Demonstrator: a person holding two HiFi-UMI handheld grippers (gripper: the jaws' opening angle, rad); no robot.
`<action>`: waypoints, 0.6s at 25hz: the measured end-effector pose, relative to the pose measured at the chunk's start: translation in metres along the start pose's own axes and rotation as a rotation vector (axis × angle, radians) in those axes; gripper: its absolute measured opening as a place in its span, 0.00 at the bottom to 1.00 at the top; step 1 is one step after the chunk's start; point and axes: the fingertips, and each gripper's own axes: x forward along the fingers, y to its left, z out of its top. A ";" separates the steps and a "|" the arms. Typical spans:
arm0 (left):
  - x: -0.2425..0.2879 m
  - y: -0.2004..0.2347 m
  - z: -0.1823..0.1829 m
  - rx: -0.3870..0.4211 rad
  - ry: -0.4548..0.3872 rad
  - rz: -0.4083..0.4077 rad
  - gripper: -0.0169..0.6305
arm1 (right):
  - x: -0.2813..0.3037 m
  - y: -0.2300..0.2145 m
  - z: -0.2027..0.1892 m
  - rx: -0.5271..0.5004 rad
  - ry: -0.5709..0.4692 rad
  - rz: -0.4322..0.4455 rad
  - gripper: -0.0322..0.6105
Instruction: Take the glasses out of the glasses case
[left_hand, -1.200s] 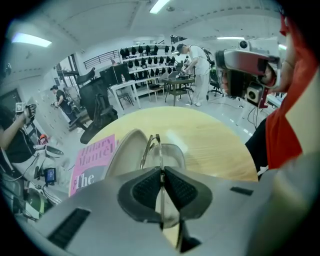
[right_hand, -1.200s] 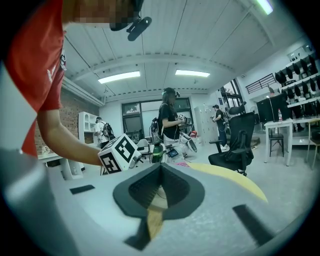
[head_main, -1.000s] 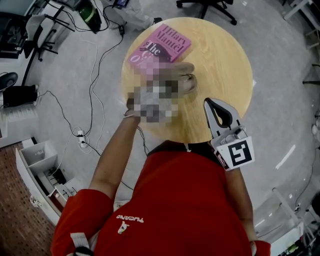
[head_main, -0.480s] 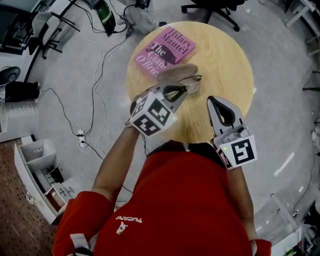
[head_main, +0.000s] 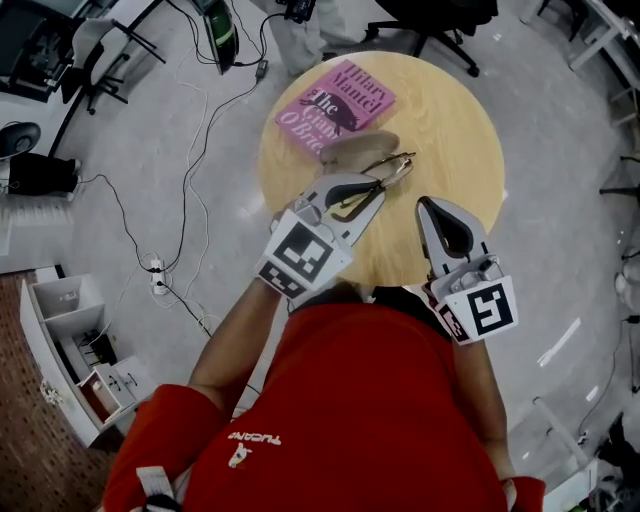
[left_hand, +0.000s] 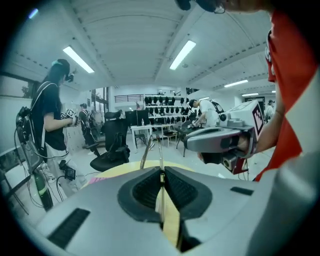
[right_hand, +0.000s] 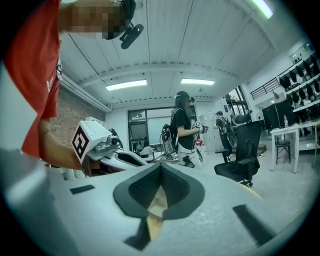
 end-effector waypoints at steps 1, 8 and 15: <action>-0.003 -0.001 0.003 -0.013 -0.025 0.005 0.06 | 0.000 0.002 0.002 0.002 -0.005 0.002 0.06; -0.023 -0.002 0.015 -0.065 -0.143 0.049 0.06 | -0.004 0.015 0.008 -0.006 -0.026 0.013 0.06; -0.036 -0.004 0.018 -0.073 -0.179 0.061 0.06 | -0.007 0.030 0.010 -0.019 -0.029 0.023 0.06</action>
